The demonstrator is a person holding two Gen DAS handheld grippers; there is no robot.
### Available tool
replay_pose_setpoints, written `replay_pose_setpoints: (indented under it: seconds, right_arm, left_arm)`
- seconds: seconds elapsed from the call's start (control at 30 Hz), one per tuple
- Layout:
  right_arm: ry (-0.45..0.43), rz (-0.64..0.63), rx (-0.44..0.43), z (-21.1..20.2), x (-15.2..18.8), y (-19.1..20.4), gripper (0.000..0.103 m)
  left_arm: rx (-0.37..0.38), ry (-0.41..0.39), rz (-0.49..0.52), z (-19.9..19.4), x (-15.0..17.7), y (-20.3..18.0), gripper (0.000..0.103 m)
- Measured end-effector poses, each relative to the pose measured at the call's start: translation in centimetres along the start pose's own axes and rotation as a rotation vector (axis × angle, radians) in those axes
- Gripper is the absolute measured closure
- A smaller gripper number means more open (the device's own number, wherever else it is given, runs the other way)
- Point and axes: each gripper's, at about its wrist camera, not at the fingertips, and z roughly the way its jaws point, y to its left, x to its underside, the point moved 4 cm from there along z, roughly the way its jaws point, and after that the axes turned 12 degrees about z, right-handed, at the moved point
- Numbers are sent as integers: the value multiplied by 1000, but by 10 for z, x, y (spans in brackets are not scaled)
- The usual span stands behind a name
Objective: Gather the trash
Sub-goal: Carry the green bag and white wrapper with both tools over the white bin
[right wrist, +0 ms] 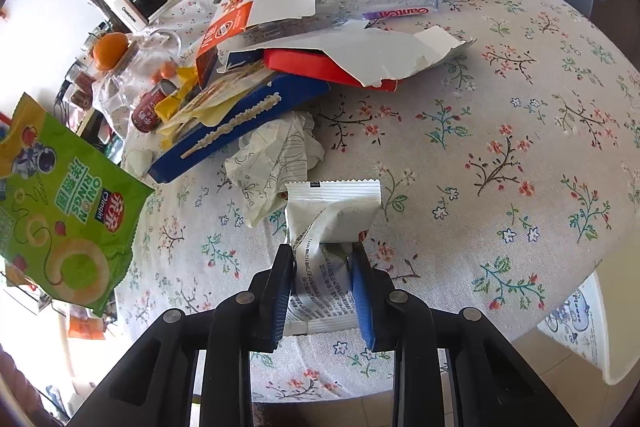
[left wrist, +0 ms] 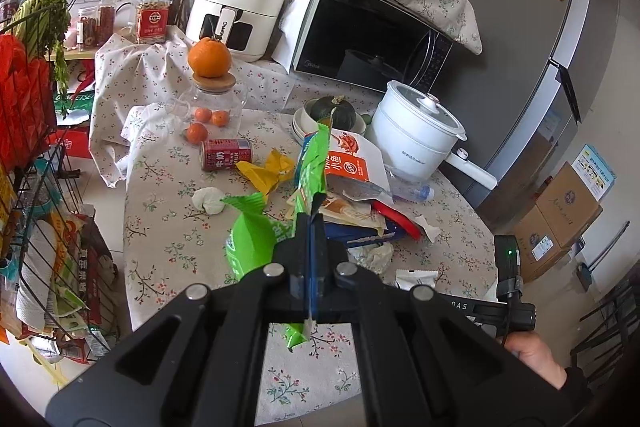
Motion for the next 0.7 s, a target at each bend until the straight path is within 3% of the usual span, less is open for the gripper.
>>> replay_pose_setpoints:
  seconds: [0.37, 0.7]
  right_arm:
    - [-83, 43, 18, -54, -11, -43, 74]
    - [-137, 116, 51, -91, -17, -94, 74]
  left_arm:
    - [102, 7, 77, 8, -2, -62, 103]
    - [209, 38, 156, 33, -1, -141, 103]
